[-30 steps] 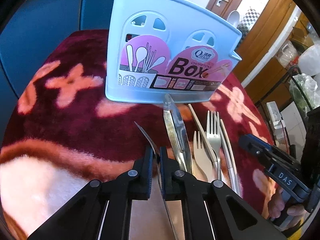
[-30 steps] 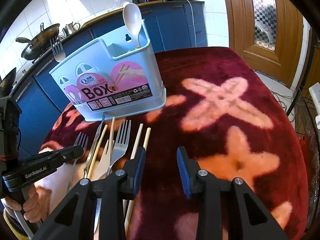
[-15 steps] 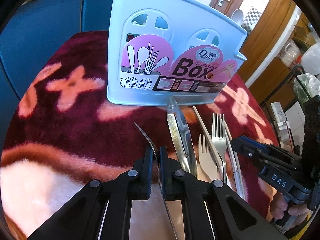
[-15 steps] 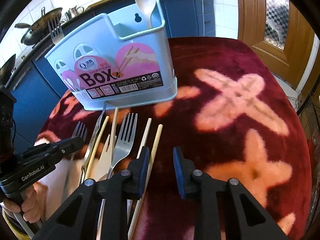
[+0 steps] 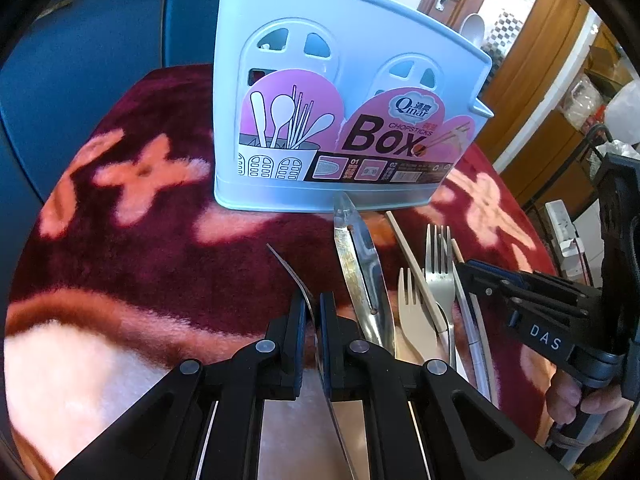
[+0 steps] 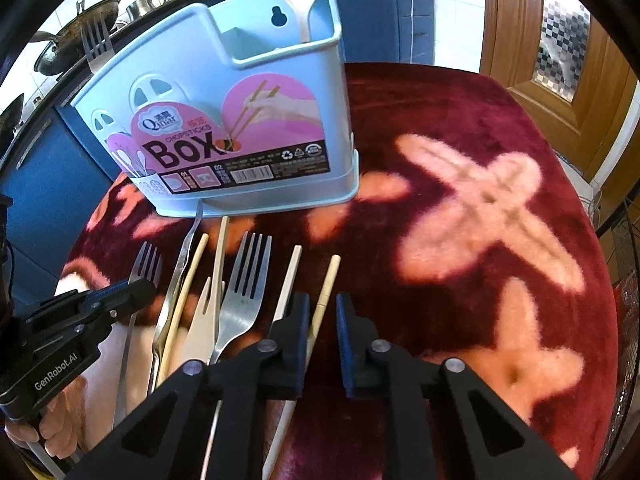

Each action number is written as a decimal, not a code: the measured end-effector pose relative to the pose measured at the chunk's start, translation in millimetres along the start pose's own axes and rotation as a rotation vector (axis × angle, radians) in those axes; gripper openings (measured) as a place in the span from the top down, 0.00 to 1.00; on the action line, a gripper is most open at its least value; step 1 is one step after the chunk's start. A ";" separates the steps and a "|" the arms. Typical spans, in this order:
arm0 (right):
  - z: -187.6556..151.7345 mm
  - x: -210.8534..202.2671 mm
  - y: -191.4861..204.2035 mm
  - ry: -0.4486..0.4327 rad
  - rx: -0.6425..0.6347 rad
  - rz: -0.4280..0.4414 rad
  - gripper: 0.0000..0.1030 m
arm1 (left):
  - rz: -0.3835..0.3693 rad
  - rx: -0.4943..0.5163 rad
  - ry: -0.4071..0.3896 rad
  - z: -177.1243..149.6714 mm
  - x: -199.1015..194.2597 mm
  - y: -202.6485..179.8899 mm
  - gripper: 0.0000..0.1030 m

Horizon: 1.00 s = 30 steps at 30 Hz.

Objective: Organize utensils
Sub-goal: 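Grasp a wooden chopstick with the right gripper while the left gripper grasps a fork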

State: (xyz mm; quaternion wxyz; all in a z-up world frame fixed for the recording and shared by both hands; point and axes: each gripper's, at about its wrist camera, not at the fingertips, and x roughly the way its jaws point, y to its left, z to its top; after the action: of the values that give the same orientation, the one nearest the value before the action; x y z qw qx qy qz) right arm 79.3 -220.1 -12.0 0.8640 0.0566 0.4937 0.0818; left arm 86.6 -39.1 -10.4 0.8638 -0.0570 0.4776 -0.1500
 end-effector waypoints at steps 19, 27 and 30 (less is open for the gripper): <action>-12.8 -29.6 -10.2 -0.122 0.140 0.117 0.94 | 0.060 0.034 -0.124 -6.1 -39.1 6.1 0.95; -14.1 -58.4 -3.3 -0.227 0.125 0.152 0.94 | 0.056 0.045 -0.171 -7.7 -53.3 4.7 0.95; -14.5 -68.6 0.9 -0.278 0.117 0.164 0.94 | 0.063 0.053 -0.190 -9.2 -58.5 2.4 0.95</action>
State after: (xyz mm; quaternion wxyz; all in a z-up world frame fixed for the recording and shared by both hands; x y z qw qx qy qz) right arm 32.4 -232.5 38.6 0.9095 0.1576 0.3671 0.1148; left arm 50.1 -18.1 31.4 0.9107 -0.0328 0.3911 -0.1292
